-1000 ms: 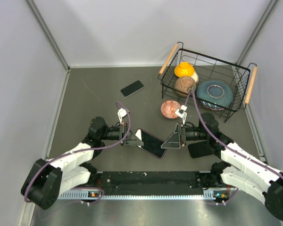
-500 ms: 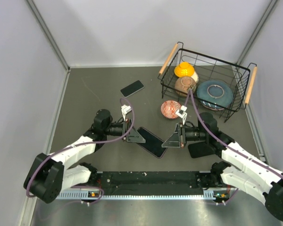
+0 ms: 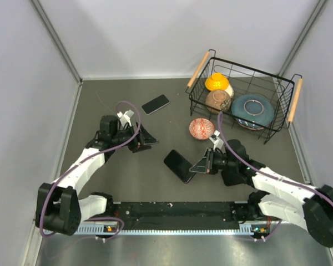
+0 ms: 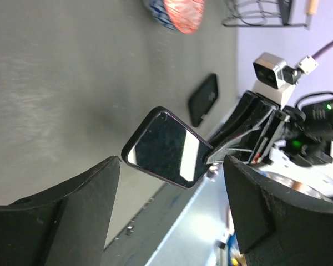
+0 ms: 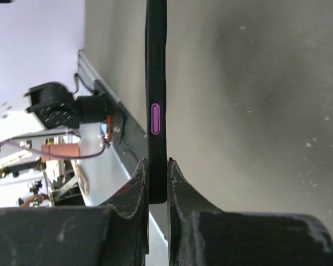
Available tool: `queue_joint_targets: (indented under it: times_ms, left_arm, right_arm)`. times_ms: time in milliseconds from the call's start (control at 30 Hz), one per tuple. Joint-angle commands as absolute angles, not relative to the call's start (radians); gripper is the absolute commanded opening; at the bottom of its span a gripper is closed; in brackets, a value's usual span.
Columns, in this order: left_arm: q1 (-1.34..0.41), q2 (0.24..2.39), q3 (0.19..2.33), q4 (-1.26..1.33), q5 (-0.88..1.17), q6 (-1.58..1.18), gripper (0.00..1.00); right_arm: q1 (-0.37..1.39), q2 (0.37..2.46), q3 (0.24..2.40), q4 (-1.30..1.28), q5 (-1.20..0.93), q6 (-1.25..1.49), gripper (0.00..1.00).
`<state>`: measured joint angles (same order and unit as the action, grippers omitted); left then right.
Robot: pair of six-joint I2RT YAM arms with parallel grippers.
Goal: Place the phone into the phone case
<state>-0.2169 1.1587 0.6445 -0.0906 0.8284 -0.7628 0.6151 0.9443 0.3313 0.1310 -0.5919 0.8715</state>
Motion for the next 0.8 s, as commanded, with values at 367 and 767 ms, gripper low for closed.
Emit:
queue_joint_targets:
  times_ms: [367,767]
  left_arm:
    - [-0.281,0.907,0.283,0.057,0.657,-1.011,0.77]
    - [-0.558,1.193,0.153,0.616,0.496,-1.360,0.75]
  right_arm:
    - [0.736,1.077,0.242,0.500,-0.178,1.331,0.00]
    - [0.750,0.966,0.127,0.500,-0.104,1.529,0.00]
